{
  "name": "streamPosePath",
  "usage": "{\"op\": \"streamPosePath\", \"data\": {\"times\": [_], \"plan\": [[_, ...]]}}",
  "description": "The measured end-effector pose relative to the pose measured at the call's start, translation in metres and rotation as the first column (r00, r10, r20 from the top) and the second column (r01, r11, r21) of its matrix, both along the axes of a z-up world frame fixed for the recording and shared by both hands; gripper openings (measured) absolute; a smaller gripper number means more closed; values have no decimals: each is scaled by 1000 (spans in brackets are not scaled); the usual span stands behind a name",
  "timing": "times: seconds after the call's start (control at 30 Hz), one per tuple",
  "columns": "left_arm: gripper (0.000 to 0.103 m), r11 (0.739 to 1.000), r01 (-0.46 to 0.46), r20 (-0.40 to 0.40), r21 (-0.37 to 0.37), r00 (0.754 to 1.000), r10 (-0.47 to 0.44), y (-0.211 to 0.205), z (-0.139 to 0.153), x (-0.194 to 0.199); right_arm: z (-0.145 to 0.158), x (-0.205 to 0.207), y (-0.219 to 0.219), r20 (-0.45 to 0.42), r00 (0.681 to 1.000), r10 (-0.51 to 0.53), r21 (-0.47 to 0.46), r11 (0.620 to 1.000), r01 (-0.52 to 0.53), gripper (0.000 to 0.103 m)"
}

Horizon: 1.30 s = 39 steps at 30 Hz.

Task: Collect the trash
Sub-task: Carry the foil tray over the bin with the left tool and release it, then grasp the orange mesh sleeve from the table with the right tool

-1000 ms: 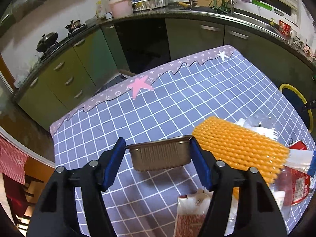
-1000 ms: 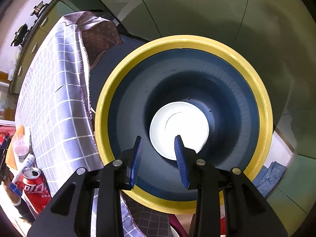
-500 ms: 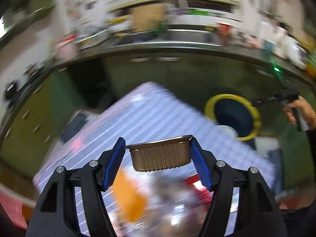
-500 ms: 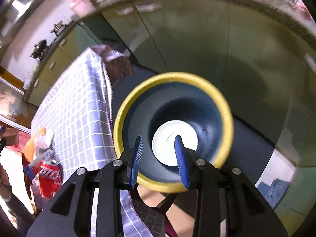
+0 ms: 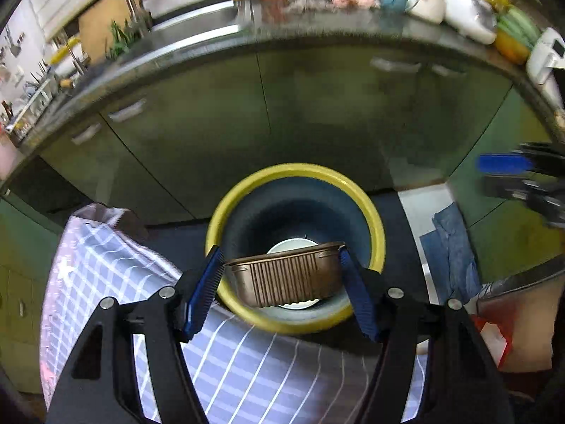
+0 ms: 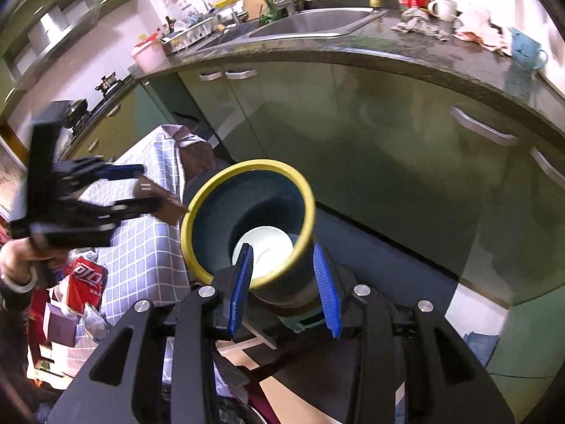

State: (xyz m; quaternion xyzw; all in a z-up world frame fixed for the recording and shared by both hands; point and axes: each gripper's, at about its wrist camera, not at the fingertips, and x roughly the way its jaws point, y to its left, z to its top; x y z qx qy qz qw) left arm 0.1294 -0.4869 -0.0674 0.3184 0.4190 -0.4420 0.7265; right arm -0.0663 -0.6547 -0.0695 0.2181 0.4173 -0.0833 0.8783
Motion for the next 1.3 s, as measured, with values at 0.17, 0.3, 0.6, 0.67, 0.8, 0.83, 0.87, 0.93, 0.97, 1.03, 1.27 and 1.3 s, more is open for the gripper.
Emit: {"op": "streamPosePath", "data": {"times": [0.17,0.3,0.6,0.67,0.8,0.83,0.87,0.93,0.97,1.03,1.27,1.3], "plan": [[77,997,-34,-32,67,999,36,-20,-35,12,-1,-10,0,15,1000,1,4,1000,-1,41],[77,998,-45,-59,40,997,47,-8,-25,17,-3,-4,3,11,1000,13,1,1000,-13,41],[87,963,-169,39,-212,983,181,139,83,22,-9,28,33,-37,996,82,16,997,-81,41],[87,942,-222,95,-251,963,253,184,97,24,-4,39,49,-46,992,116,8,993,-115,41],[88,881,-356,147,-311,898,414,274,102,34,12,67,104,-51,969,243,3,970,-243,47],[88,859,-395,144,-325,877,458,298,101,37,15,76,123,-63,956,286,-5,958,-287,47],[88,834,-435,134,-340,855,500,322,97,40,18,83,140,-73,944,321,-12,946,-323,47],[88,794,-493,110,-356,822,559,356,89,45,21,101,180,-96,906,411,-8,910,-414,47],[88,778,-518,101,-355,806,583,371,83,47,21,108,196,-104,890,445,-2,894,-447,47],[88,753,-561,75,-344,783,617,399,69,51,23,124,227,-119,853,508,6,860,-511,47],[88,718,-603,37,-348,756,654,453,51,36,21,198,316,-142,741,657,84,754,-652,47],[88,717,-604,39,-348,755,655,453,51,33,19,207,323,-144,727,671,100,741,-664,47]]}}
